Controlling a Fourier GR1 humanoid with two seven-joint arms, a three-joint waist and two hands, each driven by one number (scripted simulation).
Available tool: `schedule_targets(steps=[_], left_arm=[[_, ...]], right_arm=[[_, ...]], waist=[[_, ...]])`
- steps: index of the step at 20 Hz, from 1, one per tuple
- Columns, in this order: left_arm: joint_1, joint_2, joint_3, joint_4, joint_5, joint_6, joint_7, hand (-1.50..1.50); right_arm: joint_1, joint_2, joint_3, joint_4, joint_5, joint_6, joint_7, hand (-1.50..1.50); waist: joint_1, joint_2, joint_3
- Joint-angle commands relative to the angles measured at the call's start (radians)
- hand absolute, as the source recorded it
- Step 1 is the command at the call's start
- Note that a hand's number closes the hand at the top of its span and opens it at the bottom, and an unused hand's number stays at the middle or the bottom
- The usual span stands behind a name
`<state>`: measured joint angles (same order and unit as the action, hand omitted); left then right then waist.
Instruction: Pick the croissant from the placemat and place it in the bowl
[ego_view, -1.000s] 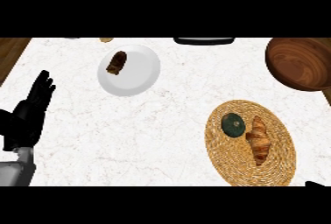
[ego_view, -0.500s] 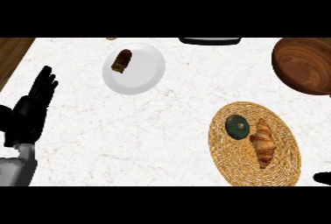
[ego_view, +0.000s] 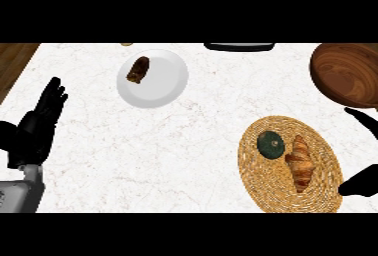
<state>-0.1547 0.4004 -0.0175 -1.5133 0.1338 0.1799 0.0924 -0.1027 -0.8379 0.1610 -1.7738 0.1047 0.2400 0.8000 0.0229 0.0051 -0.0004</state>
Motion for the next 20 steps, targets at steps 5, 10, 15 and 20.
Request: schedule_targets(steps=[5,10,15,20], left_arm=[[0.042,-0.002,0.035,-0.039,-0.012,-0.016,0.004,0.00],[0.025,-0.067,0.011,-0.020,-0.061,0.011,0.011,0.00],[-0.038,-0.082,0.021,-0.004,-0.080,-0.001,0.058,0.00],[0.031,-0.072,0.066,-0.071,-0.079,-0.045,0.056,0.00]], right_arm=[[-0.162,0.100,0.070,0.237,0.012,0.180,0.037,-1.50],[-0.095,0.173,0.131,0.150,0.249,0.074,0.019,-1.50],[-0.149,0.193,0.086,0.244,0.326,0.107,-0.065,-1.50],[-0.086,0.274,0.062,0.305,0.392,0.086,-0.134,-1.50]], waist=[[-0.003,-0.002,0.001],[-0.018,-0.005,0.001],[-0.021,-0.004,0.001],[-0.020,-0.006,0.001]])
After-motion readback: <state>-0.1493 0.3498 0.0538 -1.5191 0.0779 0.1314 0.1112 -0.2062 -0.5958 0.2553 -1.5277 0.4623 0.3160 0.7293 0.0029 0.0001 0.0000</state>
